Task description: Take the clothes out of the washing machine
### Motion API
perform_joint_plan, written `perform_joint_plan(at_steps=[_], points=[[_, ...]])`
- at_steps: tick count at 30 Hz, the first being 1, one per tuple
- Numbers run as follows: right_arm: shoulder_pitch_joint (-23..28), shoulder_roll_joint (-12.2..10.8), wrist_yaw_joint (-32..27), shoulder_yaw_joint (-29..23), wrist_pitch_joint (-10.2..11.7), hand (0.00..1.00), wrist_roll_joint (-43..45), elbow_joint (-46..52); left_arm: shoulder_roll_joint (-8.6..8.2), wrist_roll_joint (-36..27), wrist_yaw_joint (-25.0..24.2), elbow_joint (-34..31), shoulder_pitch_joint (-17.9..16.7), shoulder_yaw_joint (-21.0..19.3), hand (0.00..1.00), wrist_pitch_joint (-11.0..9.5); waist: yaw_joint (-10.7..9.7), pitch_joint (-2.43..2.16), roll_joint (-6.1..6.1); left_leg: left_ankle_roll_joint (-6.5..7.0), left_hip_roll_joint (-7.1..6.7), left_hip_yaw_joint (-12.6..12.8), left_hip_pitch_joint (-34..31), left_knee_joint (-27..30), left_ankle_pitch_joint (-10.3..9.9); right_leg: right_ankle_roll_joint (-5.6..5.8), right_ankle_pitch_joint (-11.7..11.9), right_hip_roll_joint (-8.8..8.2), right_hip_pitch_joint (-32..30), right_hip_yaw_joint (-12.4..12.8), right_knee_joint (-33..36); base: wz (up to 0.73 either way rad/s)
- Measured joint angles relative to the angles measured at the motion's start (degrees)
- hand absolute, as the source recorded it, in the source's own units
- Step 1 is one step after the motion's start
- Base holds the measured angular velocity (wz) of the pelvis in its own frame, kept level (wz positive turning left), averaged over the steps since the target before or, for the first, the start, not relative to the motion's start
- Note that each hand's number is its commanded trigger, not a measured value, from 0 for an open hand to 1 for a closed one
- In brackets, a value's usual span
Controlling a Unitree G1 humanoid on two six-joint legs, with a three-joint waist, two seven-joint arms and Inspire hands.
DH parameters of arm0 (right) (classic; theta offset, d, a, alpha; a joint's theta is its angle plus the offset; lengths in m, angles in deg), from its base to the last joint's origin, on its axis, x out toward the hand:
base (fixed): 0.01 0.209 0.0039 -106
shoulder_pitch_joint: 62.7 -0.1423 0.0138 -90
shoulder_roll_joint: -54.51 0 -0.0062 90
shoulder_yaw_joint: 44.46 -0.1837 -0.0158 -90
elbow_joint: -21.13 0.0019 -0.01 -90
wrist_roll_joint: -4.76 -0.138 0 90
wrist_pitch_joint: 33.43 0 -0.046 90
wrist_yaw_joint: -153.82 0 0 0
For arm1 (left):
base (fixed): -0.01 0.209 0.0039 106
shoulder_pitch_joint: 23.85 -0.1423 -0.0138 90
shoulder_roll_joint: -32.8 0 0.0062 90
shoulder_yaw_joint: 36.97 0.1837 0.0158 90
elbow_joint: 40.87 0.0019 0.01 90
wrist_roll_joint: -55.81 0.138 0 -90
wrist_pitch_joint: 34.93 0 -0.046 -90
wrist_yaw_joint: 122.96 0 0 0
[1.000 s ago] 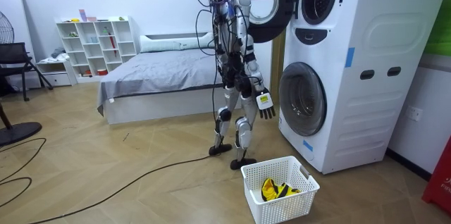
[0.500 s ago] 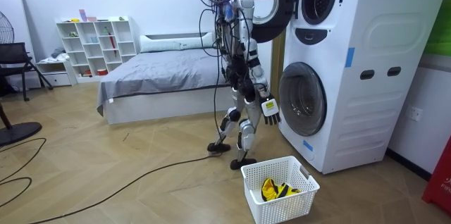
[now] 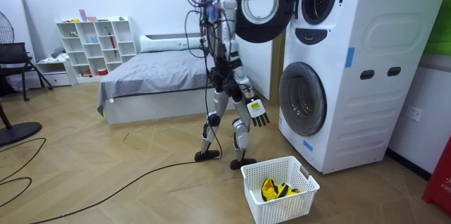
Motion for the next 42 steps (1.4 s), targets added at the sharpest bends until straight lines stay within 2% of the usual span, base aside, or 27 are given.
perform_joint_plan(at_steps=[1, 2, 3, 4, 5, 6, 8, 11, 15, 21, 25, 28, 29, 31, 32, 33, 34, 36, 37, 39, 40, 42], points=[[0.10, 0.02, 0.08, -0.02, -0.05, 0.00, -0.24, -0.05, 0.13, 0.03, 0.36, 0.72, -0.21, -0.02, 0.00, 0.00, 0.30, -0.03, 0.14, 0.17, 0.17, 0.10, -0.05, -0.08, -0.10, 0.55, -0.50, -0.56, 0.18, -0.35, 1.12, 0.10], [0.78, 0.08, 0.13, -0.08, -0.08, 0.00, -0.81, -0.07, 0.46, 0.04, 1.22, 2.06, -0.65, 0.01, 0.00, 0.11, 0.37, -0.25, 0.32, 0.31, 0.49, 0.37, 0.11, -0.07, 0.02, 0.99, -4.39, -1.83, 1.36, -2.15, 6.36, 0.26], [1.07, 0.28, 0.10, 0.32, -0.10, 0.00, -1.36, -0.48, 0.66, -0.09, 2.27, 2.17, -0.87, 0.04, 0.00, 0.17, 0.38, -0.16, 0.19, 0.15, 0.94, 1.41, 0.34, -0.11, 0.16, 1.35, -9.17, -3.49, 3.74, -2.69, 10.33, 0.31], [1.05, 0.33, 0.06, 0.61, -0.10, 0.00, -1.40, -0.78, 0.67, -0.18, 2.74, 2.15, -0.92, 0.03, 0.00, 0.17, 0.64, -0.02, -0.29, -0.19, 1.09, 2.54, 0.46, -0.14, 0.32, 2.02, -11.37, -4.47, 5.07, -2.49, 11.66, 0.19], [0.84, 0.35, -0.09, 1.12, -0.07, 0.00, -1.36, -1.49, 0.61, -0.26, 3.12, 1.85, -1.08, -0.20, 0.00, 0.17, 1.46, 0.00, -0.90, -0.65, 0.60, 4.20, 0.62, -0.12, 0.48, 3.26, -14.27, -5.35, 7.19, -1.54, 11.38, -0.16], [0.33, 0.32, -0.13, 2.14, -0.04, 0.00, -1.04, -2.01, 0.30, -0.25, 3.11, 1.69, -1.52, -1.24, 0.00, 0.18, 2.54, 0.10, -1.56, -1.25, 0.19, 4.49, 0.69, 0.08, 0.78, 2.20, -14.26, -4.89, 7.75, 0.09, 8.91, -0.23], [0.31, 0.25, -0.07, 2.78, -0.01, 0.00, 0.68, -1.60, -0.03, -0.28, 3.11, 1.57, -2.02, -2.39, 0.00, 0.17, 3.01, 0.08, -0.60, -1.79, 0.60, 4.47, 0.66, 0.02, 1.28, 1.64, -12.92, -3.65, 8.82, 0.83, 5.78, -0.19], [-0.18, 0.22, 0.80, 3.29, 0.38, 0.00, 4.07, 0.68, 0.25, -0.31, 4.01, 1.22, -2.04, -2.76, 0.00, 0.08, 2.97, 0.11, -0.95, -1.98, 1.04, 4.55, 0.42, -0.26, 1.70, 1.17, -11.94, -2.63, 8.69, 0.96, 4.41, -0.09], [-1.99, 0.21, 1.26, 4.99, 0.97, 0.00, 4.71, 0.44, 0.23, -1.14, 4.18, 0.60, -1.62, -2.57, 0.00, -0.88, 3.28, -0.10, -1.85, -2.02, 1.43, 4.46, 0.33, 0.02, 1.72, 0.95, -11.50, -1.95, 8.79, 1.37, 3.57, -0.10], [-1.69, 0.22, 1.09, 4.93, 1.09, 0.00, 4.40, 0.33, 0.05, -1.78, 4.23, 0.54, -1.35, -2.57, 0.00, -1.48, 4.35, 0.14, -2.98, -2.02, 1.56, 3.55, 0.69, 0.01, 1.73, 1.16, -10.86, -1.77, 10.38, 0.90, 1.33, -0.04], [-1.48, 0.17, 0.61, 4.82, 1.10, 0.00, 4.48, 0.34, 0.07, -6.08, 4.91, 0.37, -1.06, -3.07, 0.00, -1.46, 4.00, 0.21, -2.81, -2.02, 1.54, 2.38, 1.68, -0.58, 1.73, 1.55, -10.54, -1.83, 12.38, -0.06, -0.38, 0.14], [-1.70, 0.25, 0.52, 3.40, 1.14, 0.00, 5.16, 0.79, 0.77, -9.46, 5.61, -1.21, 0.51, -5.20, 0.00, -1.36, 4.03, 0.29, -2.64, -2.02, 1.50, 2.25, 1.63, -0.71, 1.73, 1.56, -10.55, -2.02, 12.46, -0.74, -0.32, 0.13], [-1.57, 0.38, 0.31, 2.41, 1.18, 0.00, 5.18, 1.81, 1.21, -11.05, 5.73, -3.00, 0.91, -7.09, 0.00, -1.31, 4.26, 0.44, -2.38, -2.02, 1.52, 2.50, 1.67, -0.82, 1.73, 1.57, -10.54, -1.97, 12.44, -0.65, -0.40, -0.03], [-1.52, 0.57, -0.13, 0.81, 1.98, 0.00, 5.61, 2.51, 2.79, -14.92, 6.52, -5.77, 1.96, -9.31, 0.00, -1.27, 4.18, 0.55, -1.84, -2.02, 1.57, 2.44, 1.81, -1.22, 1.74, 1.60, -10.51, -1.90, 12.62, -0.19, -0.77, -0.02], [-1.41, 0.65, -0.40, -0.87, 2.20, 0.00, 5.62, 2.66, 4.48, -16.18, 6.90, -6.01, 3.75, -10.87, 0.00, -1.24, 4.19, 0.84, -1.18, -2.02, 1.71, 2.43, 2.43, -1.56, 1.74, 1.65, -10.36, -1.90, 13.46, -0.24, -1.27, 0.05], [-0.46, 0.72, -0.92, -2.39, 2.22, 0.00, 5.73, 3.75, 6.53, -17.75, 7.72, -6.38, 5.59, -12.13, 0.00, -1.18, 4.15, 0.60, -0.50, -2.02, 1.75, 2.44, 2.50, -1.55, 1.74, 1.65, -10.36, -1.85, 13.58, -0.28, -1.28, 0.06], [0.25, 0.79, -1.18, -2.93, 2.25, 0.00, 5.88, 4.81, 7.59, -18.90, 8.19, -7.08, 6.32, -12.77, 0.00, -1.18, 4.17, 0.53, -0.23, -2.02, 1.73, 2.43, 2.49, -1.56, 1.74, 1.65, -10.36, -1.86, 13.56, -0.30, -1.27, 0.00], [1.98, 1.07, -1.94, -4.98, 2.66, 0.00, 6.55, 6.59, 11.32, -23.33, 10.86, -11.81, 9.14, -15.71, 0.00, -1.30, 4.25, 0.56, 1.10, -2.02, 1.64, 2.44, 2.41, -1.58, 1.76, 1.67, -10.35, -1.80, 13.30, -0.25, -1.16, -0.02], [2.36, 1.07, -2.03, -5.74, 2.66, 0.00, 6.80, 6.72, 12.26, -24.70, 11.31, -12.71, 9.99, -16.32, 0.00, -1.44, 4.22, 0.47, 1.20, -2.02, 1.58, 2.43, 2.46, -1.59, 1.75, 1.69, -10.34, -1.80, 13.30, -0.17, -1.15, -0.05], [3.50, 1.77, -2.91, -6.45, 2.68, 0.00, 7.69, 6.94, 16.20, -30.03, 13.04, -15.09, 12.32, -17.74, 0.00, -1.96, 4.46, -0.13, 2.70, -2.01, 1.37, 2.78, 2.45, -1.56, 1.76, 1.84, -10.26, -1.83, 12.85, 0.56, -0.95, -0.17], [3.73, 1.92, -3.22, -6.46, 2.68, 0.00, 7.88, 7.06, 17.10, -30.62, 13.48, -15.83, 12.84, -18.15, 0.00, -1.96, 4.43, -0.30, 2.99, -2.01, 1.32, 2.74, 2.35, -1.56, 1.76, 1.85, -10.25, -1.82, 12.46, 0.64, -0.74, -0.27], [5.98, 1.96, -3.33, -6.59, 2.63, 0.00, 10.30, 10.17, 19.39, -31.68, 14.66, -21.29, 14.62, -20.94, 0.00, -2.00, 4.69, -0.64, 3.67, -2.01, 1.20, 2.86, 2.11, -1.58, 1.76, 1.86, -10.24, -1.92, 11.82, 0.82, -0.08, -0.12]])
